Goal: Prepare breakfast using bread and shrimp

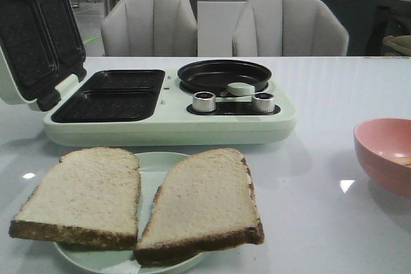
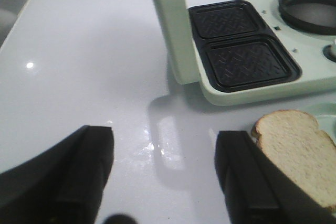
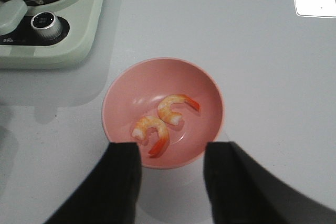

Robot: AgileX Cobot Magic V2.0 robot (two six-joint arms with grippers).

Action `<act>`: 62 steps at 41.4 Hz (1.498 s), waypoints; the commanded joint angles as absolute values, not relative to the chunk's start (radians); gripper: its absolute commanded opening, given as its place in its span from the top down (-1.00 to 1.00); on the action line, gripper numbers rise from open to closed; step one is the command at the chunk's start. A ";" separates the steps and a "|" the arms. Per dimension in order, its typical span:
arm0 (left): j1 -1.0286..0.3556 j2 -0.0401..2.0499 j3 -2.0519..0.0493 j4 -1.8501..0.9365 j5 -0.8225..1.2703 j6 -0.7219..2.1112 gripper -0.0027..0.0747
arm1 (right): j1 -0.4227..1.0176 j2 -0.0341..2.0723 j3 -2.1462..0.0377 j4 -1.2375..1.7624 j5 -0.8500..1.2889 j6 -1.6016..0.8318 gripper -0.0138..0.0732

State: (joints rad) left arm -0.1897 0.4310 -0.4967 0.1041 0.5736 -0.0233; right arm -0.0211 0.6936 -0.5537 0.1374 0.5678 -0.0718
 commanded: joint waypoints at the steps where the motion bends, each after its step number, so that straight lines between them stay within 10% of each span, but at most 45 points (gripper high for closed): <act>1: -0.283 0.446 -0.524 0.114 0.512 0.086 -0.47 | -0.019 0.698 -0.583 0.139 0.499 -0.076 -0.52; 30: -1.054 1.066 -0.524 0.783 0.622 -0.169 -0.47 | -0.019 0.695 -0.583 0.144 0.505 -0.076 -0.52; 51: -1.080 1.484 -0.524 1.316 0.703 -0.647 -0.42 | -0.019 0.695 -0.583 0.144 0.505 -0.076 -0.52; 62: -1.080 1.517 -0.527 1.323 0.711 -0.656 0.09 | -0.019 0.695 -0.583 0.144 0.505 -0.076 -0.52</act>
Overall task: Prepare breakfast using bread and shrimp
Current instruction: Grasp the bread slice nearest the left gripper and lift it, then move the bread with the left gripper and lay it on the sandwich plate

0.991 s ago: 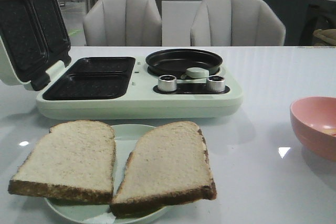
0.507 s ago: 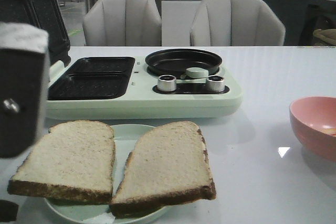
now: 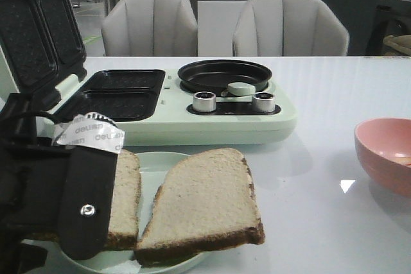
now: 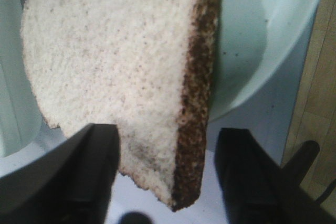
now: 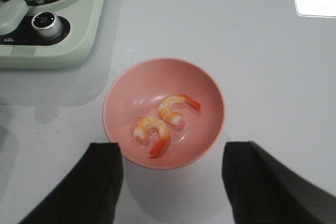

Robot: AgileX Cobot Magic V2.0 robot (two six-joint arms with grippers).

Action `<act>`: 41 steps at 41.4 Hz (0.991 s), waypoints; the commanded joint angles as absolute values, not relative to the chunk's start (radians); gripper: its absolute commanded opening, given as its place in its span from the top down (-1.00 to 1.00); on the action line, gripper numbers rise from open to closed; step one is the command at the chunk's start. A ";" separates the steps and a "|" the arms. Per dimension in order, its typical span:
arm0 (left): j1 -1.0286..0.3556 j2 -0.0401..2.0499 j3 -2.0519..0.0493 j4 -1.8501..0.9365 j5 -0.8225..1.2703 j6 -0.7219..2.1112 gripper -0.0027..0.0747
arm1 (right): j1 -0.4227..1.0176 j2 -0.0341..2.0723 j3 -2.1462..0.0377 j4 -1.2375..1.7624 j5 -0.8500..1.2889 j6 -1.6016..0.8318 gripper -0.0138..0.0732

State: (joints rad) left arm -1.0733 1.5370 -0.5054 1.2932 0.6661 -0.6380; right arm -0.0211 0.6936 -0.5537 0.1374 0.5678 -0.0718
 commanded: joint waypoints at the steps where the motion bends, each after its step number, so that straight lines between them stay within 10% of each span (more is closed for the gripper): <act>1: -1.080 1.517 -0.527 1.323 0.713 -0.656 0.17 | -0.019 0.695 -0.583 0.144 0.505 -0.076 -0.52; 12: -1.082 1.517 -0.527 1.321 0.742 -0.662 0.68 | -0.019 0.695 -0.583 0.144 0.505 -0.076 -0.52; 41: -1.158 1.005 -0.552 1.600 0.981 -0.675 0.67 | -0.019 0.695 -0.583 0.144 0.507 -0.076 -0.52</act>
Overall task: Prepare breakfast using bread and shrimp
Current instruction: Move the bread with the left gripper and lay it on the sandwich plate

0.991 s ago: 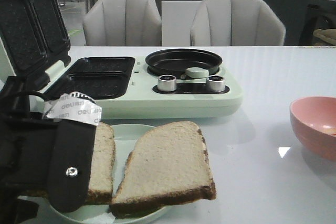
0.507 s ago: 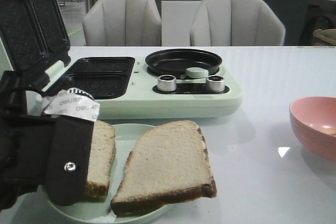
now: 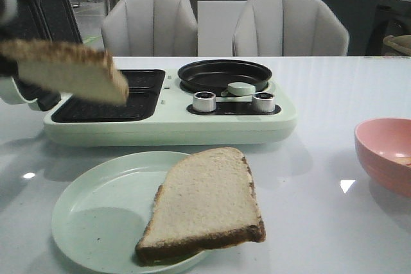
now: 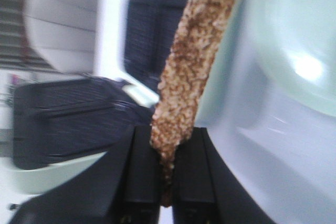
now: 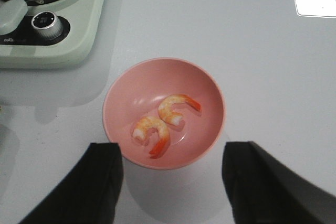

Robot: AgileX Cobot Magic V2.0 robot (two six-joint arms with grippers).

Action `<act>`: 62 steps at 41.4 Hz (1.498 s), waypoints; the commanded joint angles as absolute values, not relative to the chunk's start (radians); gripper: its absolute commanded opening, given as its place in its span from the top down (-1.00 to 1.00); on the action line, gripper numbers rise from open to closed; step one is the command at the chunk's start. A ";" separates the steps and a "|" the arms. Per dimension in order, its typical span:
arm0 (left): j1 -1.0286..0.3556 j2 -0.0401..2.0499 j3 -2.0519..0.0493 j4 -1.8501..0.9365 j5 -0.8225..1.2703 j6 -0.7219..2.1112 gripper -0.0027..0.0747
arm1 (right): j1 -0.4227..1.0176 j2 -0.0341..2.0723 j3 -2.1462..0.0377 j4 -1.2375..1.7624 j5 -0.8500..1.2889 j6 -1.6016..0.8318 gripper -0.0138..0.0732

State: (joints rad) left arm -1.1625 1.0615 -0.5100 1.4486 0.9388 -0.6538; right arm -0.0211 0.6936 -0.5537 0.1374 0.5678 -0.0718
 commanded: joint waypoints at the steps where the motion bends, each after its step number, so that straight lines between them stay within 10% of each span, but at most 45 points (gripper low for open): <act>1: -1.152 0.998 -0.563 1.618 0.972 -0.675 0.67 | -0.019 0.695 -0.583 0.144 0.507 -0.076 -0.52; 26: -0.656 1.438 -1.040 1.707 0.549 -0.675 0.67 | -0.019 0.695 -0.583 0.144 0.507 -0.076 -0.52; 62: -0.362 1.975 -1.394 1.709 0.339 -0.673 0.67 | -0.019 0.695 -0.583 0.144 0.507 -0.076 -0.52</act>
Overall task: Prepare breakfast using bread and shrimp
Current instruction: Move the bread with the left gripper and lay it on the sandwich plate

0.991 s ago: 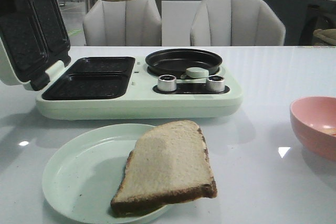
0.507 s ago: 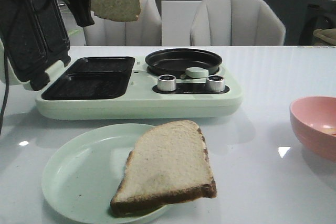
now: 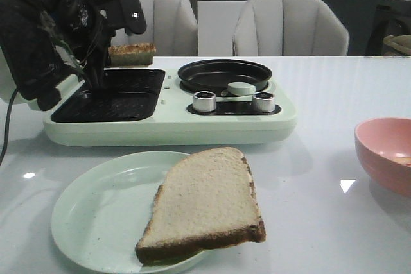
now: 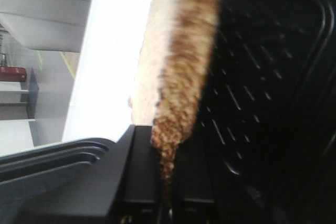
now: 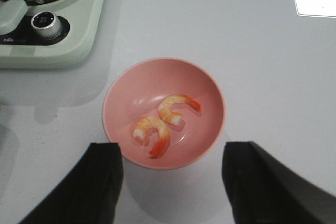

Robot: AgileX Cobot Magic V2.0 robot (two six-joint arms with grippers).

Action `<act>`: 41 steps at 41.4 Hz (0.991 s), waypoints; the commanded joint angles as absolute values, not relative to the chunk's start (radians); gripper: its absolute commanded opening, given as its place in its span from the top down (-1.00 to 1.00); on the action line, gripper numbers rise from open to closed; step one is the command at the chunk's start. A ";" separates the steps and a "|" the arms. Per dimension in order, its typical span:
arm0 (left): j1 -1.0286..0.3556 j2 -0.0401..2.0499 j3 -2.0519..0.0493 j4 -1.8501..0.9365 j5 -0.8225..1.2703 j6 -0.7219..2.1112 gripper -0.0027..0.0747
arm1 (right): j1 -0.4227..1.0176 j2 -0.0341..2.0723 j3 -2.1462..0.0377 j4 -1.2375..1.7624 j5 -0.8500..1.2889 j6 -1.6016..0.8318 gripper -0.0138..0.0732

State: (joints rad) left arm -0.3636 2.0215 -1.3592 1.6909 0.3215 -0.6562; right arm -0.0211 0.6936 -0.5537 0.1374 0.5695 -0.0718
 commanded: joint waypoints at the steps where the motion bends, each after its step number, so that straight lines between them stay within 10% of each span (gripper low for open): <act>1: -0.362 1.977 -1.394 1.709 0.341 -0.673 0.67 | -0.019 0.695 -0.583 0.144 0.507 -0.076 -0.52; 10: -0.362 1.977 -1.385 1.709 0.297 -0.673 0.57 | -0.019 0.695 -0.583 0.144 0.509 -0.076 -0.52; 21: -0.356 1.977 -1.359 1.709 0.261 -0.673 -0.36 | -0.019 0.695 -0.583 0.144 0.510 -0.076 -0.52; 41: -0.366 1.681 -1.116 1.709 0.095 -0.751 -0.38 | -0.019 0.695 -0.583 0.144 0.511 -0.076 -0.52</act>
State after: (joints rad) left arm -0.3556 1.8041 -1.1156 1.7093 0.0984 -0.7131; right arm -0.0211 0.6936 -0.5537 0.1393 0.5716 -0.0718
